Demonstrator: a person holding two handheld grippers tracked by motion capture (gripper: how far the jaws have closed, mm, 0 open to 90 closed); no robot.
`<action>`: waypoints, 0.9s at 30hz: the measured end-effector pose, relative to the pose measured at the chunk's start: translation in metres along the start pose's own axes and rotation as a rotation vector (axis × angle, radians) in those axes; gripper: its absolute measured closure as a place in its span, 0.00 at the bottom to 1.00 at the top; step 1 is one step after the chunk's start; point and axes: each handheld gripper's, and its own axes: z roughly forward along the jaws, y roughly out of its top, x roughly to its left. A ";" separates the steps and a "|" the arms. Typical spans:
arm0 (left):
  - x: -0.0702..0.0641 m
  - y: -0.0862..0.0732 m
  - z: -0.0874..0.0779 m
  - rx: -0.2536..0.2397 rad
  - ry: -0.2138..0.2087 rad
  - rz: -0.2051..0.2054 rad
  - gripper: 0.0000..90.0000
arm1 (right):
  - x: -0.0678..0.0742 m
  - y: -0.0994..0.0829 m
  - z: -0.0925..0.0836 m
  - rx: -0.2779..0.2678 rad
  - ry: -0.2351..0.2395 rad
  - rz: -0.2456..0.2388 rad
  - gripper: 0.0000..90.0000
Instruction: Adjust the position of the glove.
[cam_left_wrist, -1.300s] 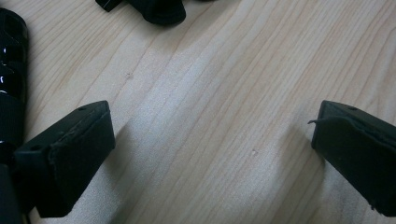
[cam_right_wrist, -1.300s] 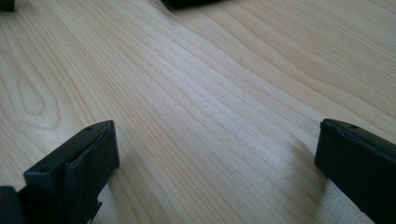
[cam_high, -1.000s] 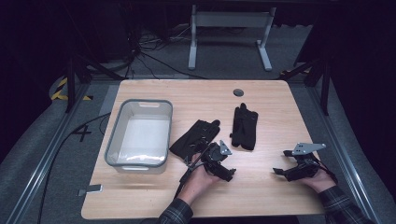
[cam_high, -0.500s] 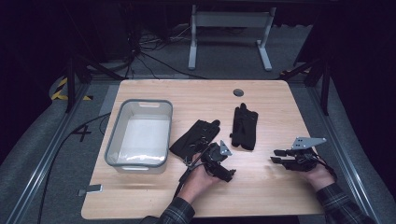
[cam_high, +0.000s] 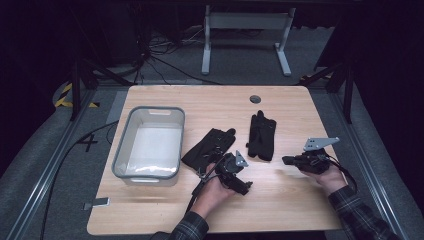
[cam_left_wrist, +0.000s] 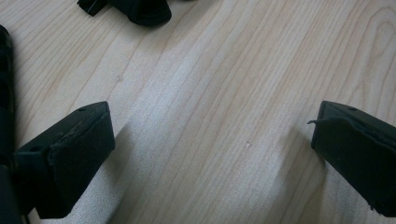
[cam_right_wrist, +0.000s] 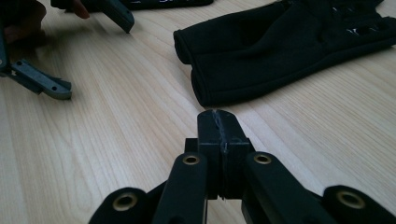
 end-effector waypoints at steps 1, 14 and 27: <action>0.000 0.000 0.000 0.000 0.000 0.000 0.00 | 0.000 0.000 0.000 0.000 0.000 0.000 1.00; 0.000 -0.001 0.000 -0.001 -0.004 0.002 0.00 | -0.005 0.024 0.032 0.010 0.021 -0.046 1.00; 0.000 -0.001 -0.001 0.002 -0.005 0.003 0.00 | -0.009 0.029 0.058 0.057 0.018 -0.068 1.00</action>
